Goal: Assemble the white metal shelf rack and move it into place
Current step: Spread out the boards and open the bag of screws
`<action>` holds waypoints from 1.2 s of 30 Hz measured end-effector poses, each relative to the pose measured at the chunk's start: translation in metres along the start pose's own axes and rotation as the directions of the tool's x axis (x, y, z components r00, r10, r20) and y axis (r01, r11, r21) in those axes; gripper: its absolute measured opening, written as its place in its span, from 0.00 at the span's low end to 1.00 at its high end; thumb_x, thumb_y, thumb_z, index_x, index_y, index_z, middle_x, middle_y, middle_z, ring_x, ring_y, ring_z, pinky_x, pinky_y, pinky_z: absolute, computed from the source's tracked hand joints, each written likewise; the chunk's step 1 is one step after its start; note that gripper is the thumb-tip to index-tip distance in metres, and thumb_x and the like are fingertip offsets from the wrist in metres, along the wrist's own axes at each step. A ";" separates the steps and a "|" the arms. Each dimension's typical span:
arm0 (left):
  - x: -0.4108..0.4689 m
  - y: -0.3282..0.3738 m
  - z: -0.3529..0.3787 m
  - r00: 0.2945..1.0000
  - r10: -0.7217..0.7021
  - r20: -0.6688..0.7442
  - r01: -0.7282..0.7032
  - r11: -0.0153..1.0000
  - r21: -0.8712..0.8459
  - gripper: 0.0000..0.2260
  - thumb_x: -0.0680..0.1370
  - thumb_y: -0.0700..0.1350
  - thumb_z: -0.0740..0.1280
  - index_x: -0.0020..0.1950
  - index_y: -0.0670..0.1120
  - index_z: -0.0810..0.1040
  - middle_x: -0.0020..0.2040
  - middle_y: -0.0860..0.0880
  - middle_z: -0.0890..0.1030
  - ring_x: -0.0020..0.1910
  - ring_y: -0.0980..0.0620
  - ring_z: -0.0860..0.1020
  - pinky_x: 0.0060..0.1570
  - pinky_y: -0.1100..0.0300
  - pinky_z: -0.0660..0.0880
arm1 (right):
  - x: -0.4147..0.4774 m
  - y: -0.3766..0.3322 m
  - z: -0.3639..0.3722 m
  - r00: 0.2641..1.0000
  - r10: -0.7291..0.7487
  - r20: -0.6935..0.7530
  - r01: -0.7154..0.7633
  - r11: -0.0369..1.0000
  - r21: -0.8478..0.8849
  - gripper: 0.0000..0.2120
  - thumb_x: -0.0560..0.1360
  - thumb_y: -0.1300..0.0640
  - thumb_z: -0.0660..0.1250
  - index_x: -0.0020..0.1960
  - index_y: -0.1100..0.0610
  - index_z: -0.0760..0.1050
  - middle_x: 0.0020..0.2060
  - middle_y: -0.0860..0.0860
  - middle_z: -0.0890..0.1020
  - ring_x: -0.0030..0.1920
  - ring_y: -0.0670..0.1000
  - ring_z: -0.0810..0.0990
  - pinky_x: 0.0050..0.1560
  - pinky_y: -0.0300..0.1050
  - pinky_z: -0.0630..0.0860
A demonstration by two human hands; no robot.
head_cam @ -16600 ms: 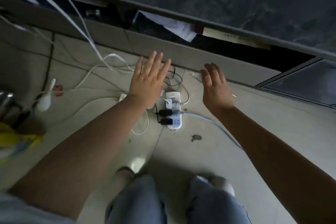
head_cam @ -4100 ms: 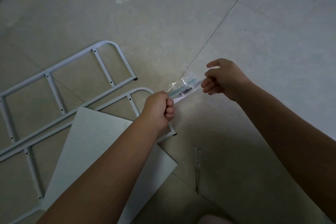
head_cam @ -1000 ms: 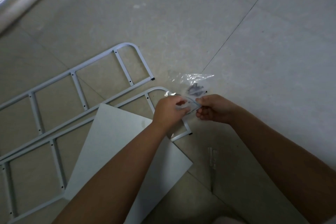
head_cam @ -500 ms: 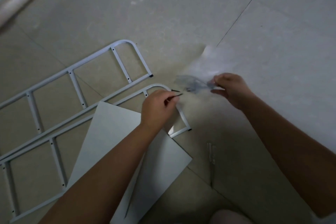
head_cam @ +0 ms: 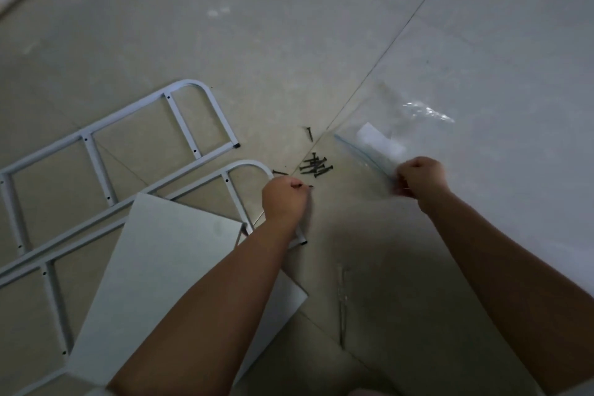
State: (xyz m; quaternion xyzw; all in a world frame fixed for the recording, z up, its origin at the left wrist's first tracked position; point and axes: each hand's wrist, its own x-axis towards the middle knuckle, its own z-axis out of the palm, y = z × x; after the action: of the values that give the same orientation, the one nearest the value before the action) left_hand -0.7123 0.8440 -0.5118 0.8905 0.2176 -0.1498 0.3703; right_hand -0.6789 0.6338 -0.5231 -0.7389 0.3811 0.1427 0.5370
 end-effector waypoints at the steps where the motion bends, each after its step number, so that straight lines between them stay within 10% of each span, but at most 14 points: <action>1: 0.001 0.001 0.001 1.000 0.011 0.006 -0.011 1.000 0.023 0.09 0.75 0.38 0.64 0.48 0.37 0.83 0.48 0.40 0.82 0.50 0.43 0.78 0.49 0.58 0.71 | 0.001 0.003 0.000 1.000 -0.003 -0.001 0.003 0.999 -0.046 0.14 0.72 0.72 0.59 0.30 0.60 0.69 0.29 0.57 0.72 0.27 0.55 0.73 0.23 0.41 0.76; 8: 0.010 -0.003 0.006 0.999 -0.035 0.038 0.027 0.982 0.185 0.06 0.76 0.39 0.61 0.41 0.43 0.75 0.42 0.43 0.76 0.43 0.47 0.74 0.39 0.60 0.65 | 0.015 0.000 -0.004 0.982 0.045 -0.185 -0.033 0.997 0.069 0.14 0.73 0.68 0.56 0.31 0.55 0.68 0.28 0.55 0.71 0.20 0.50 0.67 0.17 0.31 0.60; 13: 0.010 -0.003 0.003 0.999 0.030 0.028 -0.033 0.989 0.141 0.05 0.75 0.37 0.61 0.40 0.43 0.72 0.38 0.46 0.73 0.41 0.49 0.71 0.38 0.62 0.62 | 0.020 -0.024 0.009 0.993 0.094 -0.075 -0.062 0.932 0.357 0.13 0.73 0.74 0.58 0.34 0.62 0.67 0.24 0.57 0.75 0.19 0.47 0.75 0.21 0.35 0.73; 18: 0.019 0.002 -0.005 0.985 0.159 0.072 -0.174 0.932 0.319 0.07 0.77 0.38 0.60 0.46 0.36 0.76 0.46 0.38 0.76 0.48 0.41 0.75 0.40 0.59 0.63 | 0.026 -0.056 0.012 0.998 0.000 0.070 -0.018 0.964 0.266 0.15 0.80 0.52 0.58 0.37 0.57 0.70 0.30 0.54 0.72 0.33 0.52 0.71 0.34 0.40 0.65; 23: 0.028 -0.006 -0.008 0.951 0.157 0.265 -0.272 0.830 0.486 0.12 0.77 0.43 0.61 0.56 0.40 0.77 0.59 0.42 0.74 0.58 0.45 0.72 0.55 0.57 0.69 | 0.034 -0.084 0.030 0.987 0.148 0.063 -0.159 0.829 0.536 0.10 0.77 0.70 0.58 0.37 0.63 0.69 0.24 0.55 0.77 0.17 0.43 0.74 0.21 0.32 0.72; 27: 0.018 -0.005 -0.024 0.932 0.335 0.139 -0.362 0.883 0.298 0.15 0.77 0.46 0.59 0.57 0.36 0.74 0.60 0.39 0.73 0.60 0.42 0.71 0.55 0.65 0.63 | 0.015 -0.081 0.049 0.977 -0.042 0.209 -0.032 0.940 0.340 0.10 0.77 0.69 0.58 0.39 0.59 0.71 0.33 0.56 0.77 0.19 0.43 0.75 0.23 0.33 0.73; 31: 0.020 -0.003 -0.059 0.997 0.080 0.001 -0.080 0.996 -0.047 0.25 0.78 0.52 0.62 0.71 0.40 0.64 0.68 0.43 0.70 0.66 0.46 0.69 0.61 0.61 0.64 | -0.015 -0.083 0.081 0.891 -0.166 0.423 0.135 0.985 0.103 0.09 0.76 0.69 0.60 0.40 0.59 0.73 0.34 0.56 0.77 0.20 0.43 0.74 0.20 0.32 0.69; 36: 0.044 -0.034 -0.118 0.928 -0.363 0.080 0.300 0.604 -0.738 0.38 0.72 0.54 0.70 0.75 0.44 0.53 0.63 0.42 0.73 0.48 0.46 0.79 0.43 0.56 0.77 | -0.071 -0.098 0.138 0.737 -0.189 0.648 0.241 0.970 0.009 0.08 0.76 0.71 0.59 0.41 0.63 0.73 0.31 0.57 0.76 0.19 0.43 0.73 0.19 0.32 0.66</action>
State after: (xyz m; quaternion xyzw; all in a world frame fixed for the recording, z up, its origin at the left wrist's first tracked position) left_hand -0.6787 0.9628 -0.4706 0.6125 0.4349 -0.0798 0.6552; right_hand -0.6290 0.8004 -0.4646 -0.7034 0.0798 0.3390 0.6197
